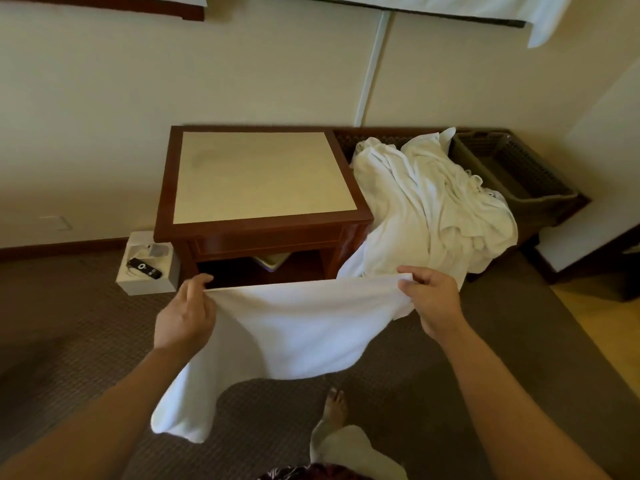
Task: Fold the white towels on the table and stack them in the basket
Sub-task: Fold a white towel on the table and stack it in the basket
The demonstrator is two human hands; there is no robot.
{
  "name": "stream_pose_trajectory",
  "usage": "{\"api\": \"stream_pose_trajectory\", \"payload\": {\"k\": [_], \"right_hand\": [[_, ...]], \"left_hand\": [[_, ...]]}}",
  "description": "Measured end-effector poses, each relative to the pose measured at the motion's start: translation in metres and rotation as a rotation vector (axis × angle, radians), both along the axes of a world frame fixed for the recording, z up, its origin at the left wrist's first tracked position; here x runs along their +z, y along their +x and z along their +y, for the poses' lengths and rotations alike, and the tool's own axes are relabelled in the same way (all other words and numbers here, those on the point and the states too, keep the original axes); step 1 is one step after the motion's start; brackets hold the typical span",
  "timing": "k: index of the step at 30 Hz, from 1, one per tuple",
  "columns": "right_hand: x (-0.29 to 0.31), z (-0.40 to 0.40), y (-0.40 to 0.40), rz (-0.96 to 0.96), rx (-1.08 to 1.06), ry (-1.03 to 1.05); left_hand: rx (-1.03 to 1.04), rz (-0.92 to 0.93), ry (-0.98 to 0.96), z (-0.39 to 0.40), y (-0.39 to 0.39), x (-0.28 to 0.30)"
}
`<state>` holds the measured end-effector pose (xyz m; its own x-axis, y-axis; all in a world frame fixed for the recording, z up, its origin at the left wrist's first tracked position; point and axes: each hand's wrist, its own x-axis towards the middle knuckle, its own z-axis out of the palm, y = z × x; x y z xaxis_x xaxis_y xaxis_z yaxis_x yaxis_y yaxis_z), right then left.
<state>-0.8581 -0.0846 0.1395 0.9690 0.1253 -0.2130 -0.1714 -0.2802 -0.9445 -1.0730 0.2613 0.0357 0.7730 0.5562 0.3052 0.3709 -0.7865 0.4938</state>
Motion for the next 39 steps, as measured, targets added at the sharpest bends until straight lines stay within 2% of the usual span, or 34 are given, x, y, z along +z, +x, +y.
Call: {"api": "stream_pose_trajectory", "payload": {"k": [3, 6, 8, 10, 12, 15, 18, 22, 27, 31, 39], "right_hand": [[-0.011, 0.011, 0.023, -0.046, -0.089, 0.085], [-0.025, 0.022, 0.046, -0.100, -0.078, 0.064], [-0.035, 0.027, 0.064, -0.085, -0.041, 0.023], [-0.039, 0.034, 0.077, -0.112, -0.026, -0.009], [-0.041, 0.046, 0.084, -0.231, -0.099, -0.079], [-0.049, 0.070, 0.090, -0.230, -0.241, -0.070], [-0.063, 0.079, 0.108, -0.151, -0.245, -0.066], [-0.073, 0.081, 0.146, -0.178, -0.295, -0.048], [-0.066, 0.109, 0.208, -0.207, -0.321, -0.015], [-0.057, 0.148, 0.275, -0.274, -0.340, -0.041], [-0.066, 0.255, 0.421, -0.309, -0.316, -0.136]], "left_hand": [[-0.173, 0.029, 0.251, 0.027, 0.013, 0.011], [-0.396, 0.051, 0.280, 0.045, 0.022, 0.014], [-0.438, 0.088, 0.295, 0.055, 0.030, 0.012], [-0.400, 0.089, 0.373, 0.063, 0.041, 0.011], [-0.264, 0.004, 0.381, 0.060, 0.058, 0.013], [0.131, -0.039, 0.184, 0.034, 0.092, 0.018], [0.300, 0.125, 0.010, 0.021, 0.114, 0.009], [0.221, 0.144, 0.184, 0.034, 0.142, 0.009], [0.113, 0.127, 0.338, 0.074, 0.206, 0.040], [0.120, 0.189, 0.336, 0.121, 0.269, 0.070], [0.083, 0.504, 0.220, 0.238, 0.424, 0.096]]}}
